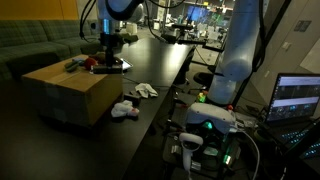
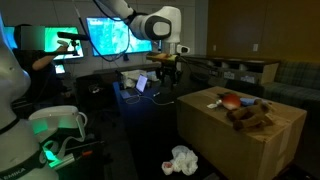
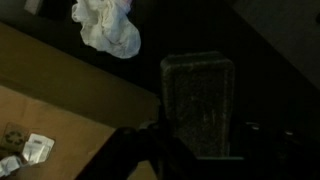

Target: Swap the things on the box with the things on the table

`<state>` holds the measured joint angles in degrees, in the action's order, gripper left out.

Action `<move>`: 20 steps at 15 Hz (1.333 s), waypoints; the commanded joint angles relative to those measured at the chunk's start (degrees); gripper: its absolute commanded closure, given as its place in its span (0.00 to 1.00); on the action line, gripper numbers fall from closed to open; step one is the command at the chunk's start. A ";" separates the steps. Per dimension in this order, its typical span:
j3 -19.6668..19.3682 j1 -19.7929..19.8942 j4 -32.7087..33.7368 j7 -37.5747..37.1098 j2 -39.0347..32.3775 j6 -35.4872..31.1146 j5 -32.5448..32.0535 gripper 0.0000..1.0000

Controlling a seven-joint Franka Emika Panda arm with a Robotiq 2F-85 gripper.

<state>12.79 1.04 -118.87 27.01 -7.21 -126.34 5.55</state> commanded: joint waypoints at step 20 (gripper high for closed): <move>-10.73 -11.08 31.76 -16.64 -31.45 -12.10 -21.68 0.67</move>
<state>3.92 -8.52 -90.79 13.34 -36.58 -138.24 -14.03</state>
